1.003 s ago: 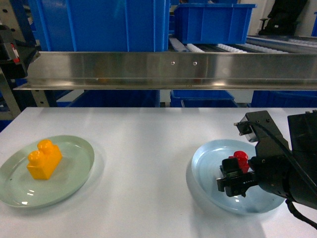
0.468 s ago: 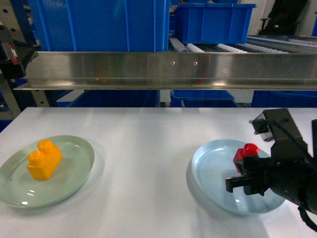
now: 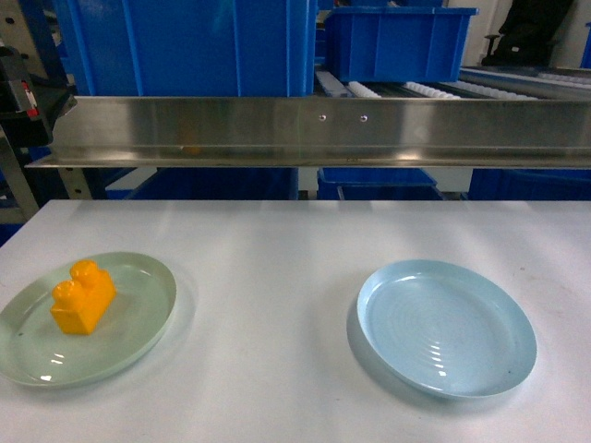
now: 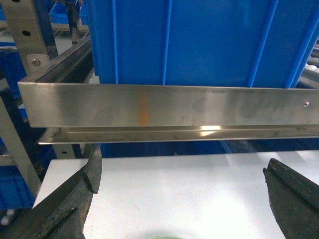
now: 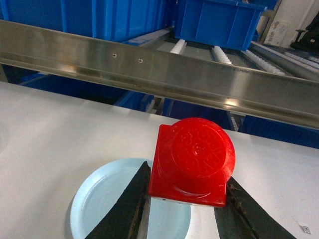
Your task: Sort and place red and yellow blocks in left bins
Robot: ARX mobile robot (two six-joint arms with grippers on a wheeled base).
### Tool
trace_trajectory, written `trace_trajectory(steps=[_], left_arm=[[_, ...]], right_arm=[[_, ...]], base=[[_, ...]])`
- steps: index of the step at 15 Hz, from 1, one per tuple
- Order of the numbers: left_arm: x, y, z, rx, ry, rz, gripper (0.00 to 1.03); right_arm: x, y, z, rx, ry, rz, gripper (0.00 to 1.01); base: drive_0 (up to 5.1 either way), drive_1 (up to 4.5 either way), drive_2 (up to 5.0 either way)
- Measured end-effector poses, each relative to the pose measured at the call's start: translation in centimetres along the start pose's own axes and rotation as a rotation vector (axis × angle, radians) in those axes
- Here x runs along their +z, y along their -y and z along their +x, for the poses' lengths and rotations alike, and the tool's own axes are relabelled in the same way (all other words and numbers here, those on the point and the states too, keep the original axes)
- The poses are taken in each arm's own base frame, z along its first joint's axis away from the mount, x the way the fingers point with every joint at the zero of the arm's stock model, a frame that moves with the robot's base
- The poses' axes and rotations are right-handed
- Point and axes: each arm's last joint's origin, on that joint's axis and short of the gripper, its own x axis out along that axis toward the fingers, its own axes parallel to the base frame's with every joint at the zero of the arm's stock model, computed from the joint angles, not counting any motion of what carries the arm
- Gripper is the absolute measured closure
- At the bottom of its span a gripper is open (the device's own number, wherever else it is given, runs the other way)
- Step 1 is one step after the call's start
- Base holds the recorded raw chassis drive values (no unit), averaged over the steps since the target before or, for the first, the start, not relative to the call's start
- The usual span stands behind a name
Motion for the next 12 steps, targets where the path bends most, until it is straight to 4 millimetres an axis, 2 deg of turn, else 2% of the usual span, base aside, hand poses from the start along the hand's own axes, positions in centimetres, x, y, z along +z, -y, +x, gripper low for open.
trace_trajectory(steps=[2, 5, 8, 10, 11, 12], left_arm=[[0.0, -0.1, 0.0, 0.003, 0.000, 0.000, 0.05], [0.0, 0.0, 0.0, 0.002, 0.000, 0.000, 0.05], [-0.3, 0.2, 0.1, 0.028, -0.029, -0.002, 0.05], [-0.4, 1.1, 1.3, 0.033, -0.042, 0.021, 0.05], [-2.2, 1.6, 3.9, 0.034, -0.142, 0.032, 0.05], [-4.1, 1.8, 4.7, 0.057, -0.214, 0.033, 0.05]], right_arm=[[0.5, 0.1, -3.3, -0.028, 0.025, 0.000, 0.72], [2.2, -0.3, -6.0, -0.062, 0.150, 0.008, 0.72], [2.0, -0.3, -6.0, -0.076, 0.134, 0.008, 0.72], [2.0, -0.3, -6.0, -0.076, 0.135, 0.008, 0.72], [2.0, -0.3, -6.0, -0.077, 0.137, 0.009, 0.72], [2.0, -0.3, -6.0, -0.076, 0.136, 0.009, 0.72]], base=[[0.0, 0.00, 0.0], [0.0, 0.00, 0.0], [0.0, 0.00, 0.0], [0.0, 0.00, 0.0], [0.0, 0.00, 0.0], [0.0, 0.00, 0.0]])
